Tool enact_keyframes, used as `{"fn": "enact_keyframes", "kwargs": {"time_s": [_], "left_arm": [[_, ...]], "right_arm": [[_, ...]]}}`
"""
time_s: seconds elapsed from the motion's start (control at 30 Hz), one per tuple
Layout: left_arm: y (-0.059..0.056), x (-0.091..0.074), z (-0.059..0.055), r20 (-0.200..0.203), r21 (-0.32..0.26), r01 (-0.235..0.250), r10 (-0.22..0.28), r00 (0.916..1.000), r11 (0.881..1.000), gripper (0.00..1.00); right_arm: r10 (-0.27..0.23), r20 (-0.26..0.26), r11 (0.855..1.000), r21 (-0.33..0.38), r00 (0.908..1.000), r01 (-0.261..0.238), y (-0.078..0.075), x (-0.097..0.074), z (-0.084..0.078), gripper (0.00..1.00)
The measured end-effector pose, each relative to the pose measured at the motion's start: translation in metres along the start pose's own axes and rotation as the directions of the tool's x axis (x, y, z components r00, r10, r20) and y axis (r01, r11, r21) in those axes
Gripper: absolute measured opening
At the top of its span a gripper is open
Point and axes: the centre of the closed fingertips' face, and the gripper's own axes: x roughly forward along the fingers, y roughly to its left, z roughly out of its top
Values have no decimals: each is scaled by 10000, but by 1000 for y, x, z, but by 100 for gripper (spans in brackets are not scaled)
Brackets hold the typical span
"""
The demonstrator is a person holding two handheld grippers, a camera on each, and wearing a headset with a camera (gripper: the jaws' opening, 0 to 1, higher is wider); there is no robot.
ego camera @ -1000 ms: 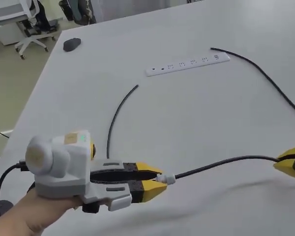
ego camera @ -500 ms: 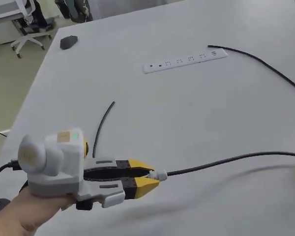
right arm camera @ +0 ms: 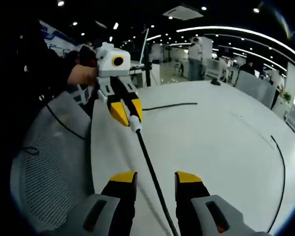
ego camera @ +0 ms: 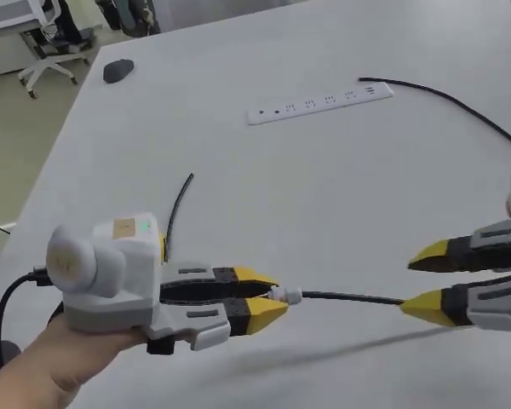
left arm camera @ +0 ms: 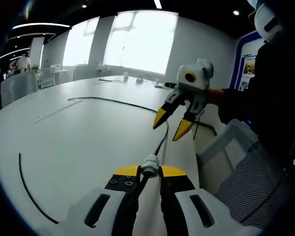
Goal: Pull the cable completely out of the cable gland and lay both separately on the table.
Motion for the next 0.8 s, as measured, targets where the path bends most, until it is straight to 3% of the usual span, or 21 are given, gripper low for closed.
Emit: {"fn": "enact_keyframes", "kwargs": {"time_s": [0.13,0.27,0.47,0.53,0.6,0.73,0.8], "left_arm": [[-5,5,1,-60,151,166,-165,9998,9997,15],[-7,7,3,-39,231,222,-221,9997,9995,15],[-13,9,3,-39,231,431,-430,9991,9988,15],[-15,10,2,-76,314,507,-505,9987,9982,15],[-14,10,4,-37,285,496,-496,9988,9984,15],[-15,12,4,-31,359,489,-488,9988,9982,15],[-14,12,5,-40,425,421,-420,9991,9982,15]], "right_arm": [[615,286,9980,-170,9977,-610,17,22,23,16],[937,-61,9947,-419,9956,-939,24,34,19,14],[807,-358,9945,-641,9961,-828,19,36,10,7],[438,-325,9939,-995,9985,-468,14,34,9,1],[579,-299,9947,-829,9979,-602,16,32,9,0],[378,-270,9990,-228,9989,-384,15,30,7,0],[-146,-509,9998,-100,9986,141,7,27,0,0]]}}
